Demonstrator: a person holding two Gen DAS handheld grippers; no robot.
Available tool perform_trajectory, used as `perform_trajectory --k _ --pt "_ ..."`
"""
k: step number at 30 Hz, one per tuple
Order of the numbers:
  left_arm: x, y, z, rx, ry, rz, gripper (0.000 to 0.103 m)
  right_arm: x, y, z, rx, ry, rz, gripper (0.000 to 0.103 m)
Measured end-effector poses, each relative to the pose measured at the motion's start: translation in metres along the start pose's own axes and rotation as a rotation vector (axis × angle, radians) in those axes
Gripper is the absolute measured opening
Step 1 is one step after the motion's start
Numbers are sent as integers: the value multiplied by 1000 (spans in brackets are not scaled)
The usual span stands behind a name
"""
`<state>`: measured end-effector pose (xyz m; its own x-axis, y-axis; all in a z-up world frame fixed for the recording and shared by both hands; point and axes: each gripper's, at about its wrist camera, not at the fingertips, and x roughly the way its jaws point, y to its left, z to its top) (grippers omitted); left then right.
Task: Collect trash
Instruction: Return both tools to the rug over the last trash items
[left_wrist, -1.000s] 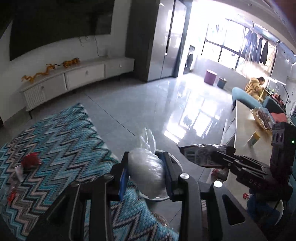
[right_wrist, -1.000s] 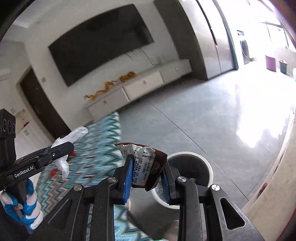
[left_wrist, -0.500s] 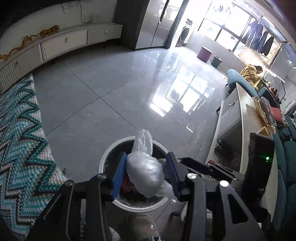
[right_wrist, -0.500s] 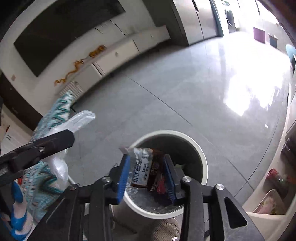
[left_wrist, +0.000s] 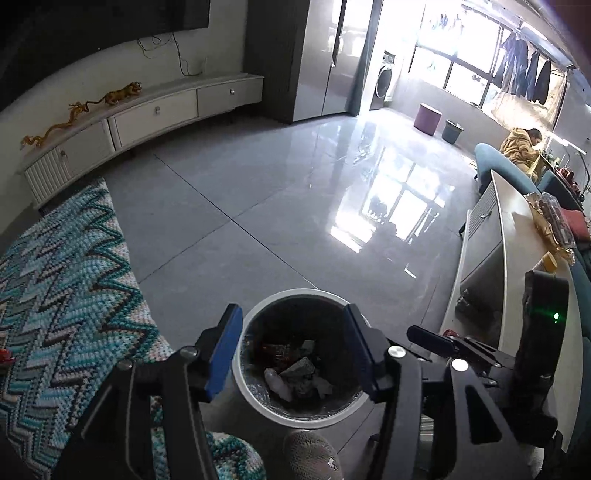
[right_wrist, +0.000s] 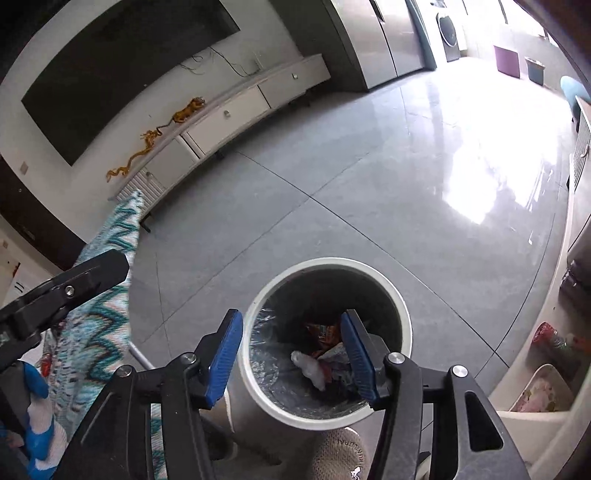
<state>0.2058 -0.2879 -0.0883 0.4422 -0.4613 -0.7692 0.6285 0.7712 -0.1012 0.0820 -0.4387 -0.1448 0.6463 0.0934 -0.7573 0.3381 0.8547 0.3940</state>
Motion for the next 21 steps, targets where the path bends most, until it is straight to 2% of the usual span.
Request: perform_trajectory --k 6,16,21 --pt "-44 3 -13 12 -94 91 61 -32 19 -10 -30 -39 15 55" --pt "-110 5 -30 29 -212 164 62 -81 54 -26 -110 -108 36 57" --pt "-137 14 -38 20 -275 224 62 -101 71 -31 -141 -138 54 58"
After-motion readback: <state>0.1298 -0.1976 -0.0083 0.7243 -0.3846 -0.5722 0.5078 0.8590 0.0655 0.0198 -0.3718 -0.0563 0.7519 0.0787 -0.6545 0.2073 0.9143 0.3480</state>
